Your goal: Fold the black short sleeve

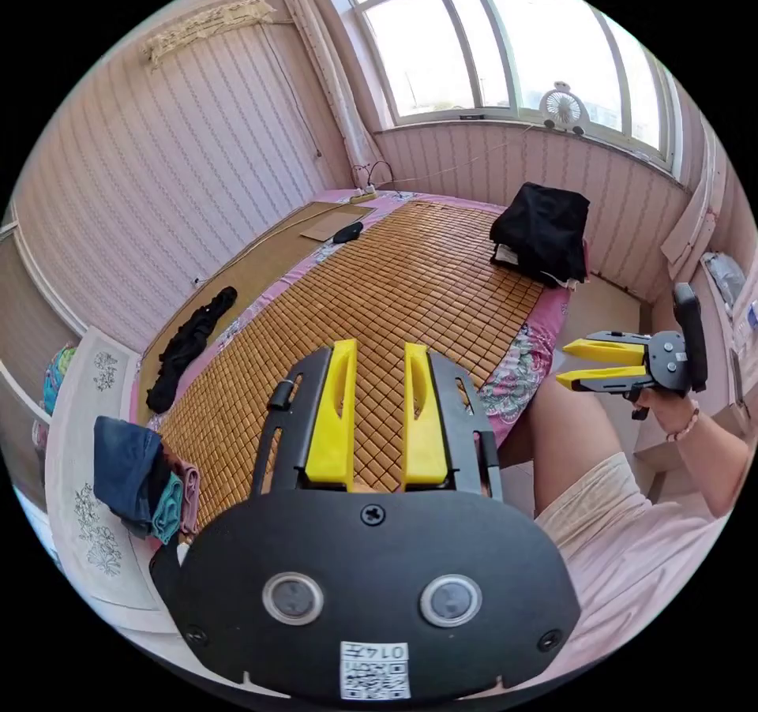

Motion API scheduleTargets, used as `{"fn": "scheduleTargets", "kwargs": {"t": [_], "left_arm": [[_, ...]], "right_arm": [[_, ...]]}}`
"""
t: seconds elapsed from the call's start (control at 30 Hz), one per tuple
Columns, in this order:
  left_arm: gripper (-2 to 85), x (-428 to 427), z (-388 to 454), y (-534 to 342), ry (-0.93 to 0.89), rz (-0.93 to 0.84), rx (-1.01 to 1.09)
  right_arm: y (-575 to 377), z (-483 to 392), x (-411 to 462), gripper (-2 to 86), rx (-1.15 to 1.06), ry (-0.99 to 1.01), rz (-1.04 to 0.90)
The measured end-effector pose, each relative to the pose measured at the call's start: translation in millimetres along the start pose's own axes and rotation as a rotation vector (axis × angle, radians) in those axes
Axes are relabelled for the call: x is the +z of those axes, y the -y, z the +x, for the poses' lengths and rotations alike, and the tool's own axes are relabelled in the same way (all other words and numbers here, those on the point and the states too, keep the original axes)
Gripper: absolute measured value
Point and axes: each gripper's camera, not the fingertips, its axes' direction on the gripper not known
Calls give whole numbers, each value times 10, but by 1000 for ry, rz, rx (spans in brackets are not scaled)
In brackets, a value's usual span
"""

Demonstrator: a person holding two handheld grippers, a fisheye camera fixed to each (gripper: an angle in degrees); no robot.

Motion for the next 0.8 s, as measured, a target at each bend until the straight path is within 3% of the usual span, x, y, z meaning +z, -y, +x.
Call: {"fn": "scheduleTargets", "kwargs": {"t": [0.4,0.8], "left_arm": [[92,-593,-1295,-2136,142,44,-321],[112,-621,-2387,-4152,226,8,-683]], "right_arm": [[865,-2465,1015,130,-505,257,69],[1099,-4714,2340,136,-887,420,-49]]}}
